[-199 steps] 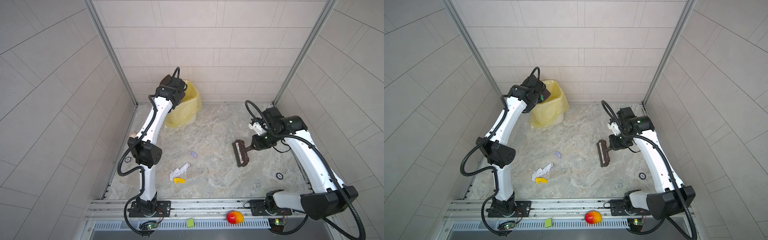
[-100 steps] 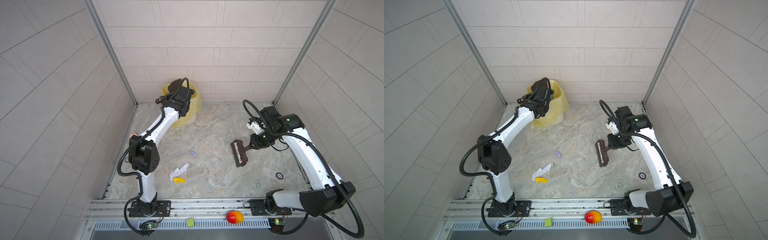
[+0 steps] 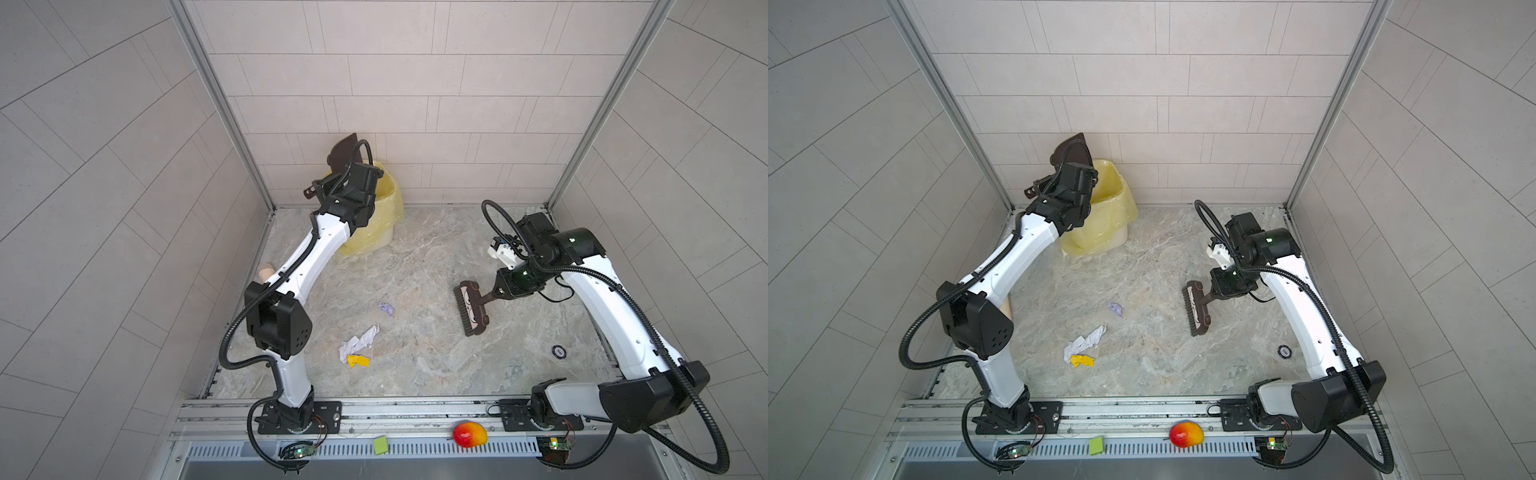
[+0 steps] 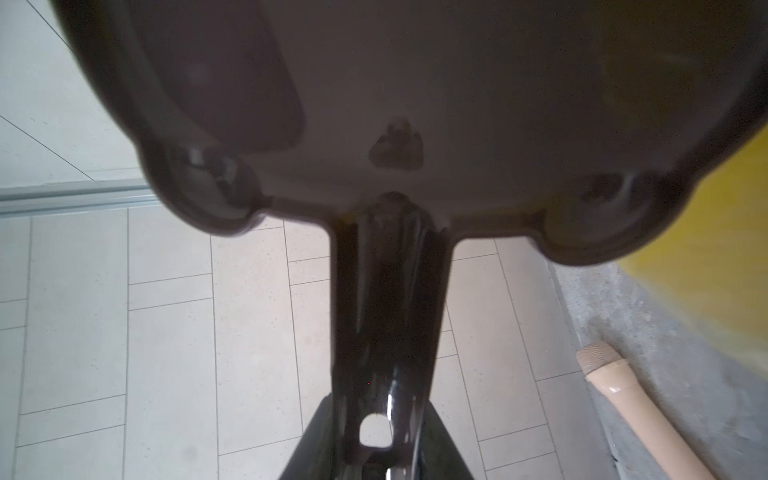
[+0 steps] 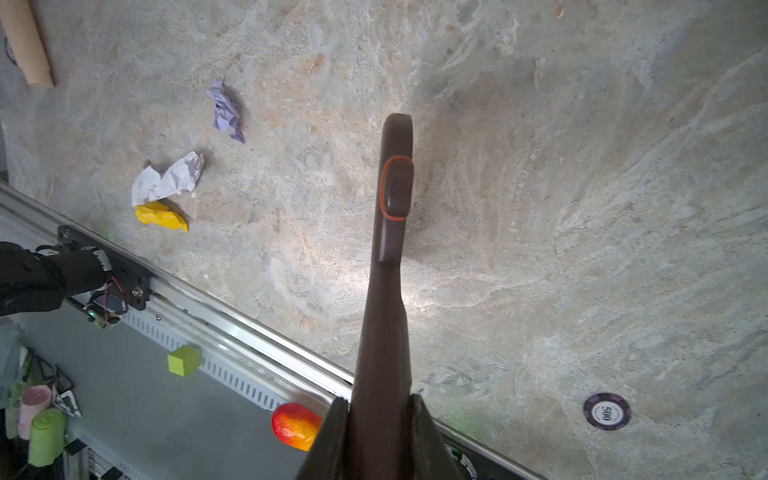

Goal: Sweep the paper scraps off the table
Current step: 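Tip the dustpan over the yellow bin with the left gripper, then lower the dustpan near the purple scrap while right brush moves toward it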

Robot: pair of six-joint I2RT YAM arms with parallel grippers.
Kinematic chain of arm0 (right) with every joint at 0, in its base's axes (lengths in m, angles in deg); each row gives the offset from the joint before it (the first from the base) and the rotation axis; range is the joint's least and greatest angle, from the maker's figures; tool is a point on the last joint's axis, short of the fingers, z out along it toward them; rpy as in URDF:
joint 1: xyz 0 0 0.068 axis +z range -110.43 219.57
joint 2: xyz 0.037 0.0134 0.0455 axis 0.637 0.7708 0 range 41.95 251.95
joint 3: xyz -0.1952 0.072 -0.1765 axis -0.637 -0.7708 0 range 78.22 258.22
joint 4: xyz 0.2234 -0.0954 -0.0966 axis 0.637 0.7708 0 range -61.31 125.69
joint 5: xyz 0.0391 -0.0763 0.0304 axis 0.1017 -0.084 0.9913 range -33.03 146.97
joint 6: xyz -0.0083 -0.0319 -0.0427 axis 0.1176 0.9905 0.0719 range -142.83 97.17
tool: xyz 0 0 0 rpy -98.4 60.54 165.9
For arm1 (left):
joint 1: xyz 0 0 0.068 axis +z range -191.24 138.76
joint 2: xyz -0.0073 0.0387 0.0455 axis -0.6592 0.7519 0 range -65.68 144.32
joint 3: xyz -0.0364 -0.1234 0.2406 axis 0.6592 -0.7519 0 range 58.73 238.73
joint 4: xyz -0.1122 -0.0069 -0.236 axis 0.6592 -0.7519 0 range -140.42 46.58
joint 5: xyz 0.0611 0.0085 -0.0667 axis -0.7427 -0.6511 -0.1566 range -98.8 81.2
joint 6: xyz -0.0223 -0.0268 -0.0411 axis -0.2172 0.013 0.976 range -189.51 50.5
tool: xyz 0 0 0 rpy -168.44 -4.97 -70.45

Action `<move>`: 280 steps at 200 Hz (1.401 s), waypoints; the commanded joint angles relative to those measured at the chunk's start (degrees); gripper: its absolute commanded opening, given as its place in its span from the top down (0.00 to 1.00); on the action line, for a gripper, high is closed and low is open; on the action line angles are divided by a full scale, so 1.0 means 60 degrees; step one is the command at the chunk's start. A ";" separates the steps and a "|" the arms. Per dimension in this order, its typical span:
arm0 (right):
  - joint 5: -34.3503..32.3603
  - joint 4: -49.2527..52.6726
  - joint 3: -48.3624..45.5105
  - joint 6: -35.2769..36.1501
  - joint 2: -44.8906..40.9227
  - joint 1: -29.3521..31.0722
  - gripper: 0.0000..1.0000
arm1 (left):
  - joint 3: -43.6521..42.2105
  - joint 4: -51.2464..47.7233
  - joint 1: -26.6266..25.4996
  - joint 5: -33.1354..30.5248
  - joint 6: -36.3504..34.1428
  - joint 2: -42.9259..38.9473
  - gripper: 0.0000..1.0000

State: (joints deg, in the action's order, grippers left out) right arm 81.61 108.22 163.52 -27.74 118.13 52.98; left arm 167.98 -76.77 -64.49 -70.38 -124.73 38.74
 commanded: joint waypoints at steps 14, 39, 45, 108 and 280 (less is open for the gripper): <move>0.1237 -0.1755 -0.0488 -0.1441 -0.0381 0.0873 1.00 | 0.0246 -0.2268 -0.0217 0.1443 0.3870 -0.1589 1.00; 0.1334 -0.3274 -0.0696 -0.2723 -0.0298 0.1749 1.00 | -0.0598 -0.2680 -0.0314 0.3082 0.5585 -0.2937 1.00; 0.1334 -0.3557 -0.0661 -0.3022 -0.0225 0.1911 1.00 | -0.0800 -0.2780 -0.0330 0.3459 0.5945 -0.3216 1.00; 0.1307 -0.5854 -0.0087 -0.5028 0.1132 0.3320 1.00 | -0.2857 -0.3910 -0.0608 0.5401 0.8196 -0.5073 1.00; -0.0339 -0.6345 0.0300 -0.6284 0.2942 0.3984 1.00 | -0.6855 -0.4199 -0.0836 0.8439 1.0160 -0.7062 1.00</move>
State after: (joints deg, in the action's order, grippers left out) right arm 81.15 69.23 166.16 -65.79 136.95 76.91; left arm 127.79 -101.16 -69.30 -20.13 -65.32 -3.25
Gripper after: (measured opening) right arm 0.245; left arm 0.297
